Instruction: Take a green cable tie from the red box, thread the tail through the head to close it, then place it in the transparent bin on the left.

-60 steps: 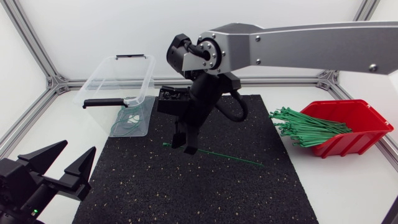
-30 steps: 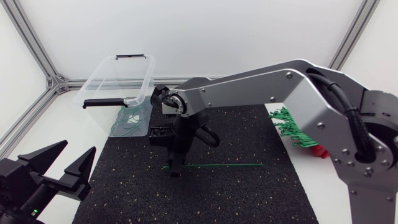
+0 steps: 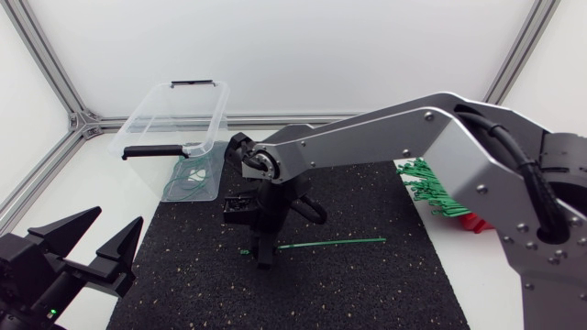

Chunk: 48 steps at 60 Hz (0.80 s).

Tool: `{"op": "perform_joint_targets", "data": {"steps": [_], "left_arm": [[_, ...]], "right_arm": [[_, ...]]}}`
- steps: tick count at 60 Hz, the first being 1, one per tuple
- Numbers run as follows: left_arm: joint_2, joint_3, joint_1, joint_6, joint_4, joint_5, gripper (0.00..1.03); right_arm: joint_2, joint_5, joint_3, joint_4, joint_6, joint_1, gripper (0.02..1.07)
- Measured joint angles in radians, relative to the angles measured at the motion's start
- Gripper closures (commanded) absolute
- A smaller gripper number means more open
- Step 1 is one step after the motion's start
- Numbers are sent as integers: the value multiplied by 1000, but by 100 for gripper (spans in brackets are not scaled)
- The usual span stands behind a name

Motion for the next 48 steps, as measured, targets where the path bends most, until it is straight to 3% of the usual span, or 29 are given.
{"op": "perform_joint_targets", "data": {"steps": [40,48], "left_arm": [[0,0,0,0,0,0,11],[0,0,0,0,0,0,11]], "right_arm": [[-3,28,-12,5,-105,-26,66],[-13,34,-31,25,-105,-23,81]]}}
